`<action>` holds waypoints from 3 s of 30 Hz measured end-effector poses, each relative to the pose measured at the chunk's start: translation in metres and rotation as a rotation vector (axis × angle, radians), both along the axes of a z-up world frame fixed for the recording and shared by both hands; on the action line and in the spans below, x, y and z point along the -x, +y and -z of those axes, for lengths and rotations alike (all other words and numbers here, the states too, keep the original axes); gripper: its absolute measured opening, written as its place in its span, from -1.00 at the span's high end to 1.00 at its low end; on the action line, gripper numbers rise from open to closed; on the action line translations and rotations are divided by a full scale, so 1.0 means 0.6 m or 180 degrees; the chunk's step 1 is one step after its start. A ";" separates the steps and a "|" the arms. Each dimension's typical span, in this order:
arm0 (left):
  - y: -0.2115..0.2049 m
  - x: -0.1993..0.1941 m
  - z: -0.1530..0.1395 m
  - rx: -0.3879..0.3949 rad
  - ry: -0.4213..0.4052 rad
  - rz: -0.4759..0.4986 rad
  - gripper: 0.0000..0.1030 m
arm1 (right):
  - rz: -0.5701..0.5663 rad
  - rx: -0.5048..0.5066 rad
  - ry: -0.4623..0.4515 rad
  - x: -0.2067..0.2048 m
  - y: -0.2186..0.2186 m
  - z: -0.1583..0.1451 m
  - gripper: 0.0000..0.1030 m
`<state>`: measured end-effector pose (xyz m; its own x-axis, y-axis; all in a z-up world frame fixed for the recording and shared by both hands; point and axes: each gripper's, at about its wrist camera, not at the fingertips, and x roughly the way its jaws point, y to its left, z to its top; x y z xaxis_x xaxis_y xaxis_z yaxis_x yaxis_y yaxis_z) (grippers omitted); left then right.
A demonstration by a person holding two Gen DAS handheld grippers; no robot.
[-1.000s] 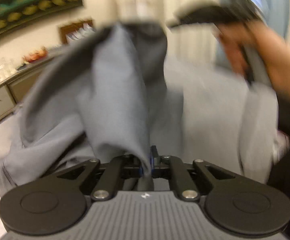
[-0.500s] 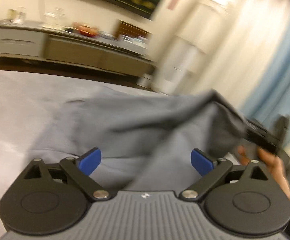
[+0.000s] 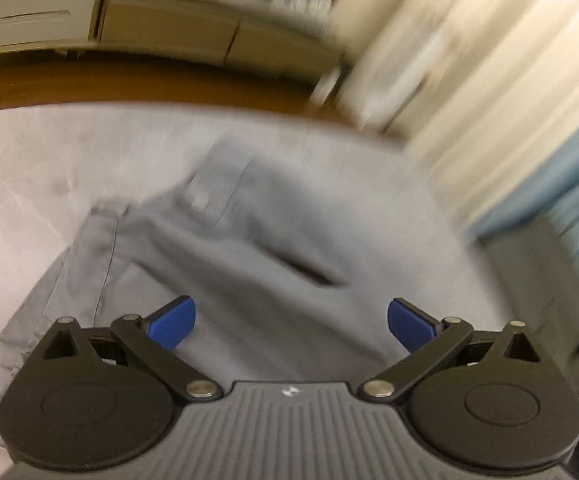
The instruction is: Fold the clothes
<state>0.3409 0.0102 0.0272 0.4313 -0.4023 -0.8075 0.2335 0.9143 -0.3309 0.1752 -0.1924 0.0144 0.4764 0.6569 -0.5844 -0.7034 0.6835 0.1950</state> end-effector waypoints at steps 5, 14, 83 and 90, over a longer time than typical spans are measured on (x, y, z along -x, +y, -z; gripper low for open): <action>-0.010 -0.008 0.031 -0.0277 -0.0083 -0.0013 0.99 | -0.0261 0.0255 -0.0093 0.009 0.031 0.015 -0.78; 0.176 0.322 -0.162 0.0404 -0.1590 -0.0444 0.93 | 0.0601 -0.0159 0.0063 -0.044 -0.096 -0.042 -0.89; 0.423 0.251 -0.034 -0.0214 -0.0824 -0.1941 -0.81 | 0.3582 -0.0241 -0.0552 -0.078 -0.339 -0.056 -0.57; 0.413 0.222 0.048 -0.0065 -0.0363 -0.1544 -0.89 | 0.1264 0.1311 -0.0756 -0.261 -0.073 0.002 -0.83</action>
